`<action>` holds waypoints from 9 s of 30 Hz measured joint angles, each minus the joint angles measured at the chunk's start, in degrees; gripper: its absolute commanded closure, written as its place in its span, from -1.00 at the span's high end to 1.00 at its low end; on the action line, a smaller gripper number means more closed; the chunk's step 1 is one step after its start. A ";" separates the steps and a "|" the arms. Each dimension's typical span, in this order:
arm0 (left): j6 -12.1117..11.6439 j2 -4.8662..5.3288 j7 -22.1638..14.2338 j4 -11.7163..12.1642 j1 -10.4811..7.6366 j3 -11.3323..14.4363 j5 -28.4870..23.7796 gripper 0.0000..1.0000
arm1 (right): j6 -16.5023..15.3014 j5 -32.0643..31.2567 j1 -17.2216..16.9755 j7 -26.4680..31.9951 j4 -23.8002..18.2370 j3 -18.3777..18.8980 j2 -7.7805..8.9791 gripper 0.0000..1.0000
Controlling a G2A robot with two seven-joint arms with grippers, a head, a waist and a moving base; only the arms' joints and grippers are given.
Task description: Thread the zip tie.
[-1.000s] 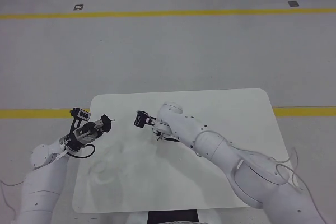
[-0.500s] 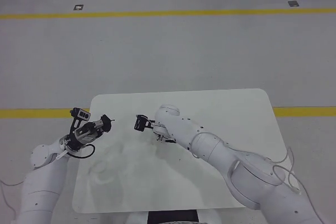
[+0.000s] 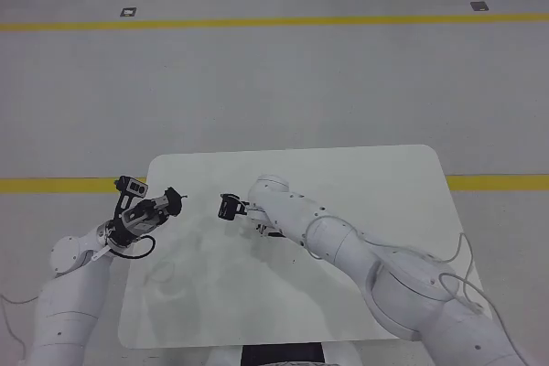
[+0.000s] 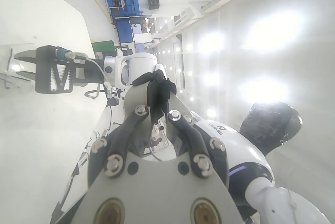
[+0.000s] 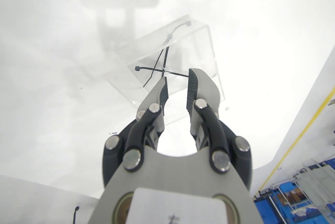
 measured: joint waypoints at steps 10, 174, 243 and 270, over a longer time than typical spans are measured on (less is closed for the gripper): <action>0.00 0.00 0.00 0.00 0.00 0.00 0.00 -1.00 | 0.00 3.73 1.34 0.13 4.98 -3.24 -2.72 -0.74; 0.00 0.00 0.00 0.00 0.00 0.00 0.00 -1.00 | 0.00 -11.02 0.25 0.11 11.29 -3.63 -9.37 1.00; 0.27 1.59 2.87 -3.08 2.06 -0.32 -0.91 -1.00 | 0.00 -11.62 1.07 3.77 -19.00 -3.65 6.39 1.00; 0.27 1.59 2.87 -3.08 2.06 -0.32 -0.91 -1.00 | 1.96 -6.12 -2.19 4.89 -27.93 0.53 11.72 -0.06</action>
